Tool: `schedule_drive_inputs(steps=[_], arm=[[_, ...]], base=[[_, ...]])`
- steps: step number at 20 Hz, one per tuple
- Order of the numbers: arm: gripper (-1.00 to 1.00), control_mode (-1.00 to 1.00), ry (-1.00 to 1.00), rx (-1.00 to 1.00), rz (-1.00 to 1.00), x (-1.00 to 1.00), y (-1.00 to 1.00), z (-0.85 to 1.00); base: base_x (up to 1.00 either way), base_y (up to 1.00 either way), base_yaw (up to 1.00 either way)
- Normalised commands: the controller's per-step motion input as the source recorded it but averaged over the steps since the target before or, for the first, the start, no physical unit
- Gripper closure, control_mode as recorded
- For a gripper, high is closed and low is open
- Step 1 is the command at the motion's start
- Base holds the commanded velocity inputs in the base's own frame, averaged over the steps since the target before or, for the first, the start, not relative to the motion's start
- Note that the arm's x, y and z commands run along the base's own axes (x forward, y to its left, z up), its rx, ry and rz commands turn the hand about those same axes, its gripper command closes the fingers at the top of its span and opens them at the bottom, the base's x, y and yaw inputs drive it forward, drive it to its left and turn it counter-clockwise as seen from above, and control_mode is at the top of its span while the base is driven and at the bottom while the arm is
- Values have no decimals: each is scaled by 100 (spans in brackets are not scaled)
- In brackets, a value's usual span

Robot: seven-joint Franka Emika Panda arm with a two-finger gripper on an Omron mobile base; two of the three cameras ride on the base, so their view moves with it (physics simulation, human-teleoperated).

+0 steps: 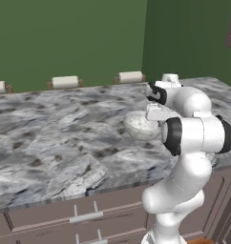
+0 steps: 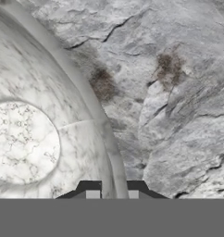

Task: Pick the strainer and bowl and place them in the sink. Then turn on the water.

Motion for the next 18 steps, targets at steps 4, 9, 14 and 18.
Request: schedule_drive_inputs(steps=[4, 9, 14, 18], arm=[[100, -100, -1, 0, -5, -83, -14, 59], [100, -100, 0, 0, -6, -96, -17, 41], [100, -100, -2, 0, -7, -91, -7, 27], [100, -100, -3, -1, -5, -57, 0, 13]], base=[[0, 0, 0], [0, 0, 0], [0, 0, 0], [0, 0, 0]])
